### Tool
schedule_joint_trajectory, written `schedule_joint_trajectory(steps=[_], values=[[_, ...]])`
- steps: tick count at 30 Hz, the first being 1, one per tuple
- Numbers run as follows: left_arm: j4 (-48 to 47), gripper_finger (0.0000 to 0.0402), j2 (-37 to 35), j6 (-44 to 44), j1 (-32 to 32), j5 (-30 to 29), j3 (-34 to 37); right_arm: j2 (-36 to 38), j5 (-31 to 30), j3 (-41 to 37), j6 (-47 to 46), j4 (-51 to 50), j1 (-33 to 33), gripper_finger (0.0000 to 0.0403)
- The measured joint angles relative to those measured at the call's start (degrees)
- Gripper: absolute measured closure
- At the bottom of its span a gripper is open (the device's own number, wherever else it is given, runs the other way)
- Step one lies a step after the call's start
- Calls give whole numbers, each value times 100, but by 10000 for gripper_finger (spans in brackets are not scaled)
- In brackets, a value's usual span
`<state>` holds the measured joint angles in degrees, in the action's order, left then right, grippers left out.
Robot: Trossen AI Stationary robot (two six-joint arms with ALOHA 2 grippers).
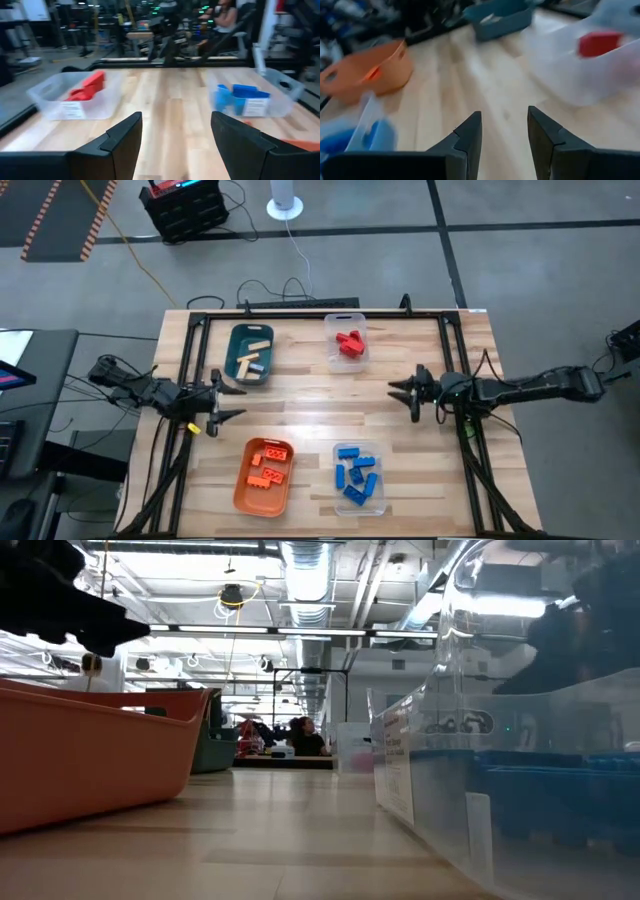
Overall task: Sort blocks
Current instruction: Return to Home Position
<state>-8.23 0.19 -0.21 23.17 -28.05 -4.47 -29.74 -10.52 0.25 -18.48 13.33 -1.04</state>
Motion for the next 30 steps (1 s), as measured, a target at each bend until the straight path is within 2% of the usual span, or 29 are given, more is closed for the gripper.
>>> schedule_joint_trajectory(steps=[8, 12, 20, 23, 30], values=[[-2, 171, 0, 2, -1126, 0, 0, 765, -2, 0, -9, 476, -1263, 267], [-2, 171, 0, 2, -1609, 0, 0, 1001, -7, 0, -9, 284, -1576, 267], [-2, 171, 0, 1, -2114, -2, 0, 1127, -7, 0, -7, -399, -1728, 267], [-2, 171, 0, 2, -2132, -2, 0, 1646, 11, 1, -5, -1017, -1600, 267], [2, 171, 2, 2, -2130, -2, 2, 2893, 37, 9, 7, -1049, -1481, 267]])
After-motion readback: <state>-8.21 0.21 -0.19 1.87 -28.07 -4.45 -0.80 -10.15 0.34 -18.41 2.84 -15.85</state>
